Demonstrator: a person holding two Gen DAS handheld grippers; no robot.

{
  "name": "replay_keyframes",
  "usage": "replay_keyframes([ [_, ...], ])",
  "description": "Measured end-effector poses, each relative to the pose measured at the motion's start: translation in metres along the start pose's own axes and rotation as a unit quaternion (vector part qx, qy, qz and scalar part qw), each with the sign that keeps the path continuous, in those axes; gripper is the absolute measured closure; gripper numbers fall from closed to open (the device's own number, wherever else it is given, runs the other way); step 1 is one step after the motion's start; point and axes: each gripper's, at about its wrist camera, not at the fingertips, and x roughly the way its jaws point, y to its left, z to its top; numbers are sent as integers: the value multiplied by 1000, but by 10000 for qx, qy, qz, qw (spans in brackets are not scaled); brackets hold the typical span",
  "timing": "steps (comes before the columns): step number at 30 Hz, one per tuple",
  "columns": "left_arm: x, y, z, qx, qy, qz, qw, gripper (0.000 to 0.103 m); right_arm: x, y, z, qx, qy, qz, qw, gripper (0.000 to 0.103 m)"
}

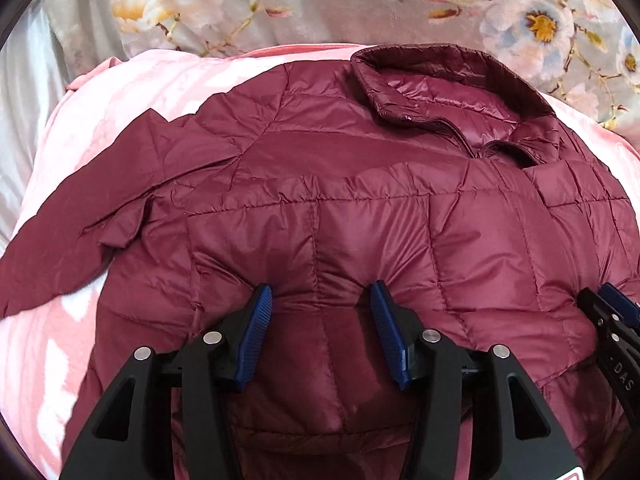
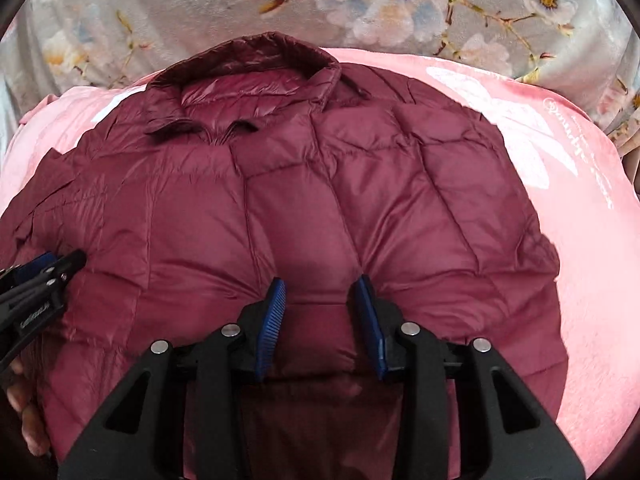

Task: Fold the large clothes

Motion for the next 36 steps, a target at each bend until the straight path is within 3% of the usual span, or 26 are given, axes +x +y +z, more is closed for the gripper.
replay_keyframes([
  [5, 3, -5, -2, 96, -59, 175, 9998, 48, 2, 4, 4, -75, 14, -57, 10000, 66],
  [8, 0, 3, 3, 80, 22, 45, 10000, 45, -4, 1, 10, -25, 75, 33, 10000, 65],
  [13, -17, 29, 40, -348, 37, -355, 9988, 42, -28, -18, 51, 490, -336, 555, 9967, 49],
  [15, -20, 34, 63, -540, -20, -492, 9973, 39, -26, -27, 75, 797, -450, 872, 9920, 48],
  [19, -5, 28, 111, -908, 53, -890, 9919, 35, 4, -47, 108, 1460, -464, 1255, 9802, 41],
  [22, 21, 19, 132, -1098, 328, -1171, 9865, 35, 45, -56, 121, 2022, -123, 1536, 9671, 41],
  [25, 49, 10, 137, -1275, 572, -1233, 9825, 35, 77, -50, 123, 2111, 267, 1550, 9647, 41],
  [26, 56, 6, 137, -1261, 627, -1212, 9826, 36, 82, -43, 125, 2028, 356, 1624, 9650, 44],
  [28, 66, -1, 136, -1183, 655, -1141, 9842, 37, 83, -25, 130, 1661, 409, 1826, 9682, 69],
  [30, 71, -5, 135, -1094, 637, -1083, 9860, 41, 66, -11, 137, 1277, 53, 1879, 9738, 92],
  [33, 77, -9, 131, -962, 594, -925, 9893, 48, 50, -8, 138, 1003, -357, 1562, 9820, 95],
  [36, 80, -13, 126, -772, 462, -791, 9928, 48, 70, -3, 124, 665, -116, 951, 9932, 95],
])
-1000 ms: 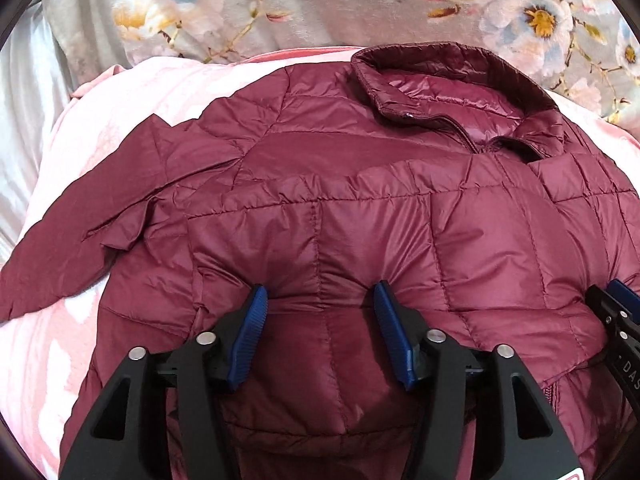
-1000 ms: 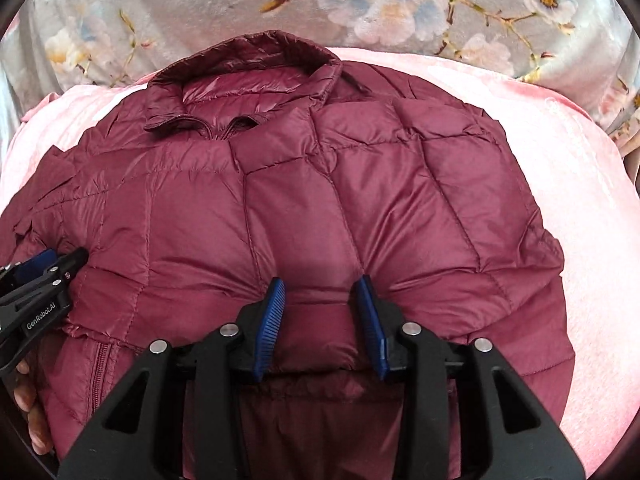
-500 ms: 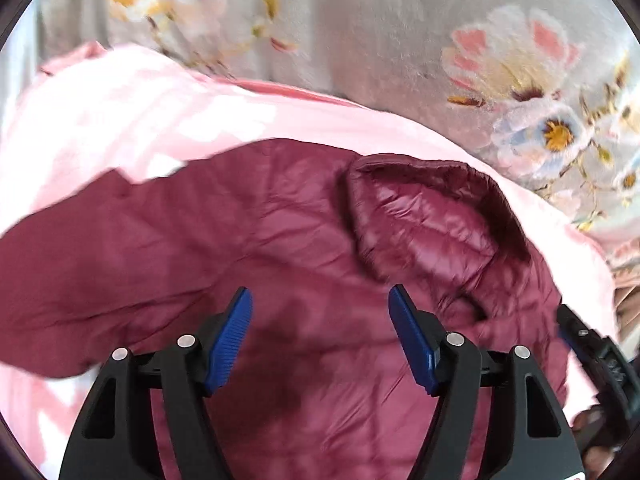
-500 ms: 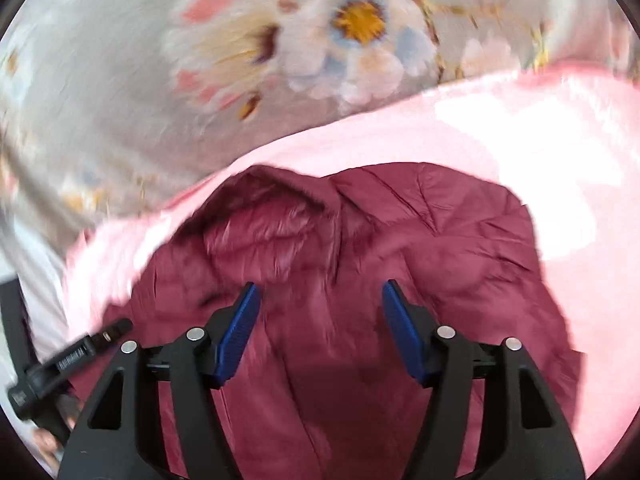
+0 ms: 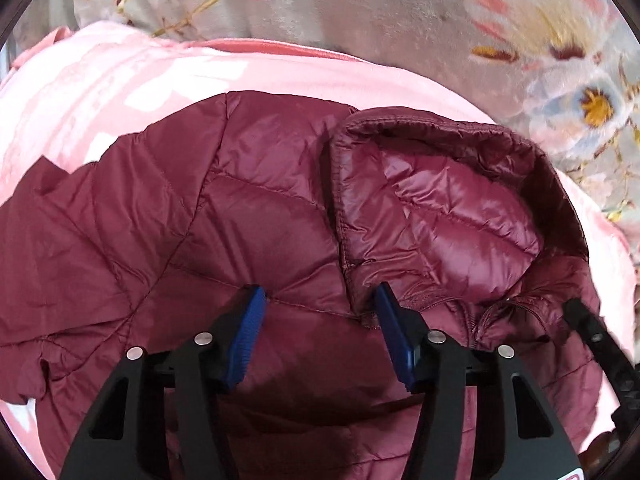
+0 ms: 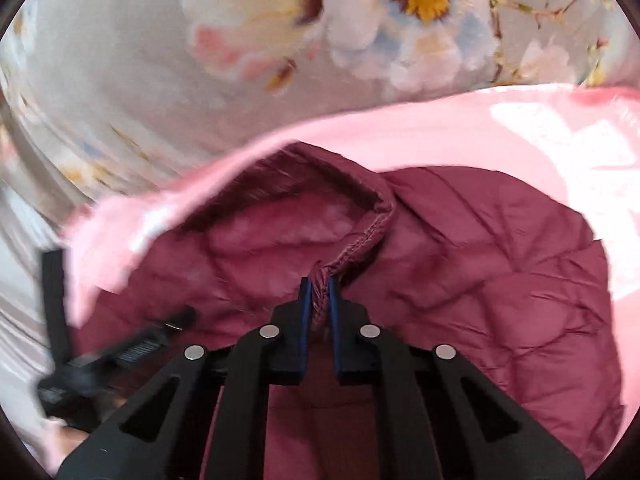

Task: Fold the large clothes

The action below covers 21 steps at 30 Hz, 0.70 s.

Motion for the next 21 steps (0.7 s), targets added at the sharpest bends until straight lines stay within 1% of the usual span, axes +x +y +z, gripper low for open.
replay_keyframes([
  [2, 1, -4, -4, 159, -139, 137, 9997, 48, 16, -2, -10, -87, 214, -153, 9996, 95],
  [5, 1, -8, -8, 278, -282, 279, 9988, 47, 16, -7, -13, -37, 202, -115, 9997, 94],
  [6, -1, -8, -9, 280, -308, 316, 9986, 47, 14, -7, -12, -7, 213, -135, 9997, 93],
  [8, -10, -3, -11, 236, -360, 368, 9984, 47, 2, -6, -13, 90, 199, -224, 9995, 88],
  [9, -16, 1, -13, 207, -393, 358, 9984, 46, -5, -5, -13, 105, 173, -260, 9995, 84],
  [10, -27, 8, -17, 194, -454, 319, 9983, 44, -20, 1, -18, 54, 76, -335, 9994, 80],
  [11, -40, 18, -21, 172, -537, 275, 9980, 39, -33, 8, -23, -68, -21, -422, 9991, 78],
  [12, -49, 26, -25, 147, -597, 267, 9978, 36, -41, 15, -26, -199, -93, -470, 9987, 76],
  [13, -65, 43, -33, 88, -679, 254, 9973, 32, -53, 30, -34, -443, -175, -453, 9978, 76],
  [15, -83, 67, -44, -36, -700, 240, 9973, 31, -68, 58, -50, -815, -155, -246, 9962, 74],
  [18, -111, 123, -64, -446, -687, 313, 9961, 31, -77, 104, -78, -1212, 74, 144, 9925, 74],
  [21, -137, 191, -88, -953, -702, 569, 9913, 31, -75, 148, -108, -1571, 338, 371, 9863, 75],
])
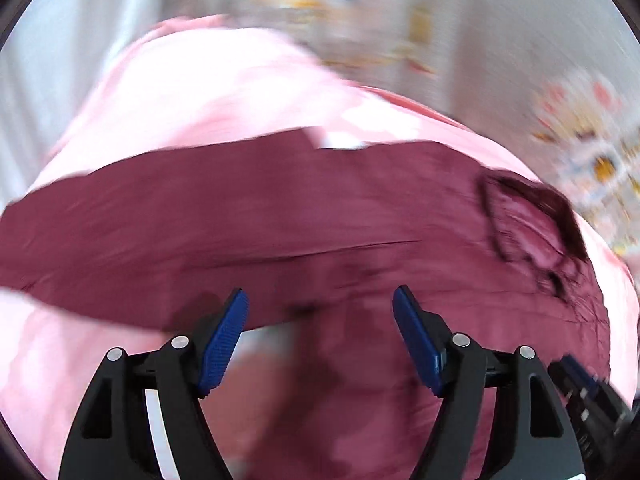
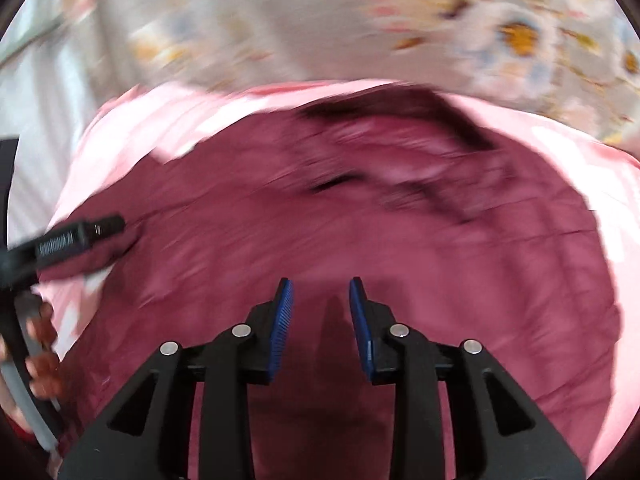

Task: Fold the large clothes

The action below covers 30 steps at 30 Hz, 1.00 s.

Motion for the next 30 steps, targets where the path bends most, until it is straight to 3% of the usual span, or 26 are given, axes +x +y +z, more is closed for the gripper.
replay_keyframes([
  [3, -10, 55, -7, -295, 15, 376, 9989, 31, 16, 34, -13, -164, 255, 50, 9995, 75],
  [5, -16, 97, -13, -541, 43, 599, 9967, 31, 20, 48, -18, -300, 255, -171, 9991, 75],
  [11, -37, 207, -21, -1462, -15, 991, 9843, 31, 27, 57, -23, -427, 284, -443, 9977, 75],
  [17, -35, 268, -16, -2325, -52, 842, 9689, 31, 12, 57, -25, -289, 197, -605, 9976, 73],
  [21, -28, 260, -1, -2179, -107, 783, 9728, 34, -23, 45, -42, 124, 48, -569, 9983, 68],
  [23, -23, 246, 11, -1997, -82, 737, 9770, 75, -40, 39, -53, 190, -6, -655, 9977, 67],
  [26, -29, 205, 31, -1534, -142, 595, 9863, 100, -67, 27, -70, 219, -131, -931, 9953, 61],
  [30, -54, 124, 49, -633, -373, 153, 9972, 102, -99, 6, -91, 322, -260, -1300, 9907, 53],
])
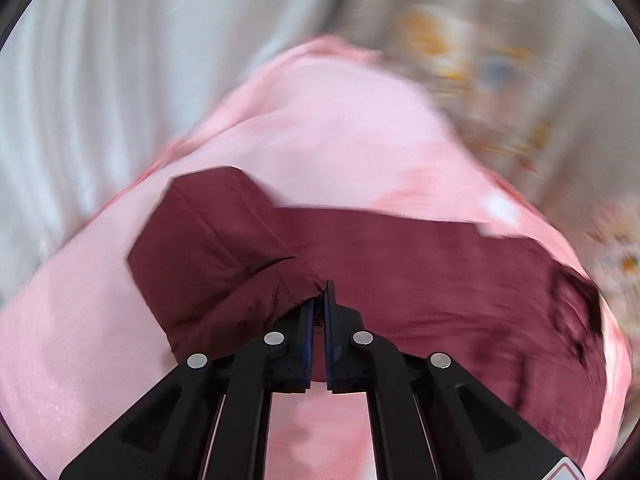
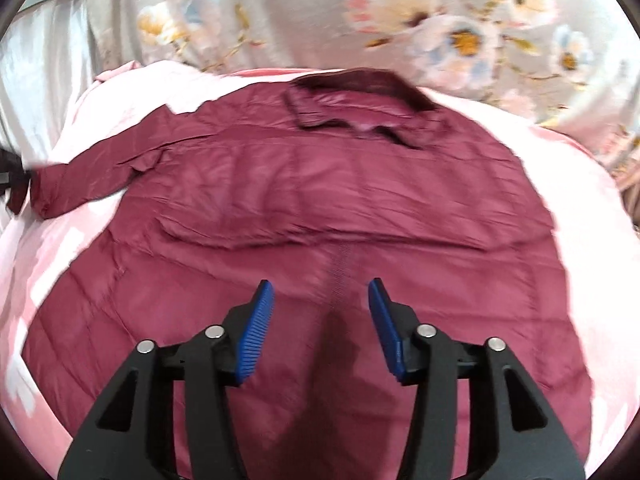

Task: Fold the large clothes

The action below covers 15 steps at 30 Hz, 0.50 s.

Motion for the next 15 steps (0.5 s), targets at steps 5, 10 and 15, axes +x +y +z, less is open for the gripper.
replay_keyframes([
  [5, -45, -126, -17, 1047, -222, -902, 9902, 103, -15, -35, -17, 198, 34, -299, 9994, 52],
  [10, -75, -249, -77, 1994, -15, -1782, 9636, 102, -23, -76, -31, 675, 54, -387, 9970, 50],
  [15, -62, -325, -160, 2550, 628, -2094, 9419, 94, -25, -115, -45, 1176, 105, -322, 9925, 50],
])
